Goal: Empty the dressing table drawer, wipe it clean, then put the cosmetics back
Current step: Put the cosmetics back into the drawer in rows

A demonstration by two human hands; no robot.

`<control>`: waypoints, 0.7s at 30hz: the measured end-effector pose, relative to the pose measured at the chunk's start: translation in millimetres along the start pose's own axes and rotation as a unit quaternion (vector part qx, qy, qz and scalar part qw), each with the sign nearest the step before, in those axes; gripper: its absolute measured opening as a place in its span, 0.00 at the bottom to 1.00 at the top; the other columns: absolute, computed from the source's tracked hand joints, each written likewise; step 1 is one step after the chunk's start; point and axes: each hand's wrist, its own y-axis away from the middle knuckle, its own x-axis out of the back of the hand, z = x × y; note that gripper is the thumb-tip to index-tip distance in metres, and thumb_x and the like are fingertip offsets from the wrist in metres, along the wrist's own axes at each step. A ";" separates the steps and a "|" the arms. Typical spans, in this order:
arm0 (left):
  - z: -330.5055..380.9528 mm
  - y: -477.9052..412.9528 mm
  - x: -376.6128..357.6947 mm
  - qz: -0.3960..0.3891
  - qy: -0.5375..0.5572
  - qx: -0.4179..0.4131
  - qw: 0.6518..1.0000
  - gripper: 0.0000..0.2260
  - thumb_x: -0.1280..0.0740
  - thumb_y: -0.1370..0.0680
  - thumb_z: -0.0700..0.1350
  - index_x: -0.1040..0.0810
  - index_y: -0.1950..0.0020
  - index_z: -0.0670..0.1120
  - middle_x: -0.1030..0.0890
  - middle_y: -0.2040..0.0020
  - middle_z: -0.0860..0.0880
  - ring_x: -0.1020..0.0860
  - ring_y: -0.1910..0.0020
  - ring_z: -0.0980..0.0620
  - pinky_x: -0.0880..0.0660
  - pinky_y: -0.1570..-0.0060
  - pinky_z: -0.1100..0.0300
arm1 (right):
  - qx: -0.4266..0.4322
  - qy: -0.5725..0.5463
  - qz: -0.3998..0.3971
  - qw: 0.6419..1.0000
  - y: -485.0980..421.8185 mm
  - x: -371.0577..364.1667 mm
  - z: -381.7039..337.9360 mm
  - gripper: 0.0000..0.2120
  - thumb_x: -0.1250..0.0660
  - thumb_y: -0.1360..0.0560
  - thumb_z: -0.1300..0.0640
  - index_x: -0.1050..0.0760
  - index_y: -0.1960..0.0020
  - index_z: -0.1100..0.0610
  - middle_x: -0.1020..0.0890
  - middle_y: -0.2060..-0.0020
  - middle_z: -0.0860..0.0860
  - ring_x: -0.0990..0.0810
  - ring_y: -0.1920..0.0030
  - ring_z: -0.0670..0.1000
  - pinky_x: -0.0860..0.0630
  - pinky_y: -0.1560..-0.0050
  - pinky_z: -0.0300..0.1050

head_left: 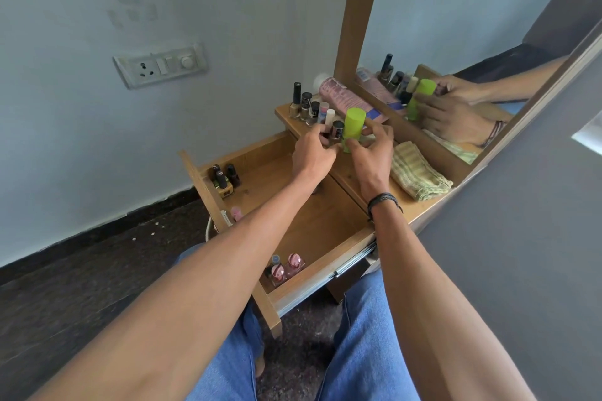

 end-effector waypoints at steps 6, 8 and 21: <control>-0.7 2.4 3.0 0.002 -0.019 -0.013 1.000 0.14 0.25 0.25 0.44 0.22 0.41 0.47 0.17 0.43 0.52 0.20 0.42 0.48 0.23 0.45 0.51 | 0.010 -0.019 -0.006 1.000 6.7 2.3 -3.0 0.22 0.27 0.32 0.60 0.22 0.39 0.55 0.19 0.44 0.48 0.22 0.45 0.48 0.25 0.43 0.44; -1.2 5.5 5.6 0.005 -0.019 -0.018 1.000 0.13 0.26 0.24 0.43 0.21 0.40 0.47 0.16 0.43 0.52 0.20 0.43 0.48 0.23 0.45 0.52 | -0.002 -0.034 -0.013 0.999 7.8 3.0 -3.4 0.21 0.26 0.33 0.60 0.22 0.40 0.54 0.17 0.46 0.47 0.20 0.45 0.47 0.25 0.44 0.43; -52.7 37.2 81.4 0.088 0.011 0.001 0.996 0.11 0.24 0.26 0.52 0.20 0.48 0.50 0.16 0.53 0.58 0.19 0.57 0.57 0.25 0.60 0.61 | 0.027 -0.041 -0.040 0.998 44.5 6.6 -17.0 0.22 0.24 0.31 0.56 0.24 0.39 0.49 0.17 0.46 0.49 0.19 0.47 0.48 0.21 0.48 0.44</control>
